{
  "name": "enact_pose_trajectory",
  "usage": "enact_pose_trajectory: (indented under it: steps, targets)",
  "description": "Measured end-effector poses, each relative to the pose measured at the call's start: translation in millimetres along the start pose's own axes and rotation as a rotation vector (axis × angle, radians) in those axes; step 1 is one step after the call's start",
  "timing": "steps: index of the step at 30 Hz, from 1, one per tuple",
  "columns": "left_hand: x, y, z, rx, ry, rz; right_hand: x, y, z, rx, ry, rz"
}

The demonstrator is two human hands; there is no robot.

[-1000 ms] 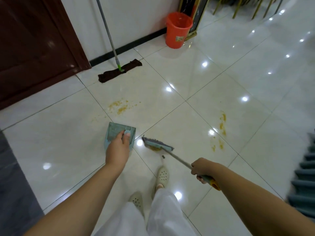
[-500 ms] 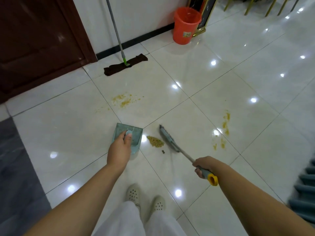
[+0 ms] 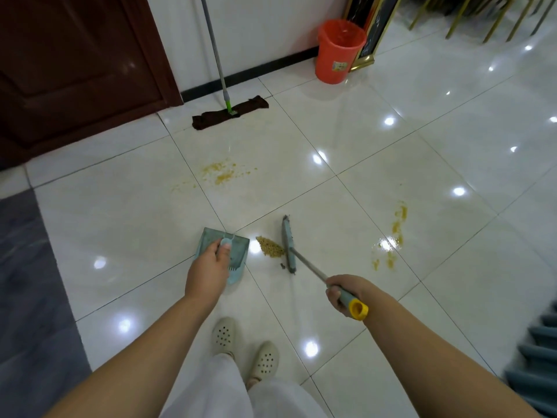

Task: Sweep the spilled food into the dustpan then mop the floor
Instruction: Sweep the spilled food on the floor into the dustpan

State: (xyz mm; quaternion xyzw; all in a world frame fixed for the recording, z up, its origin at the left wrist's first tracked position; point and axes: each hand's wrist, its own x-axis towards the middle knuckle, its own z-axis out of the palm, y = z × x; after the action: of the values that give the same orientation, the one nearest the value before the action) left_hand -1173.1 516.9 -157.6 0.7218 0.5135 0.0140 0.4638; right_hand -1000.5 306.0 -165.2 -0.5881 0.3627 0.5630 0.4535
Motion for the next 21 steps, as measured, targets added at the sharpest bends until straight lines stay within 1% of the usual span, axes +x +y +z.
enact_pose_trajectory:
  steps: [4, 7, 11, 15, 21]
  targets:
    - [-14.1, 3.0, -1.8, 0.012, -0.013, -0.003, 6.6, 6.2, -1.1, 0.075, 0.015, -0.036]
    - [-18.1, 2.8, -4.8, 0.011, -0.026, -0.011, 12.4, 8.0, 3.2, 0.141, -0.032, -0.061]
    - [-21.4, -2.4, -7.4, 0.000, -0.048, -0.024, 11.3, 8.5, 5.9, 0.120, -0.053, -0.079]
    - [-23.9, -5.0, -6.5, -0.029, -0.055, -0.034, 4.4, 1.4, -0.1, 0.001, 0.033, -0.104]
    - [-26.3, -7.1, -6.5, -0.009, -0.087, -0.020, 1.6, -8.6, -13.5, -0.153, 0.171, -0.209]
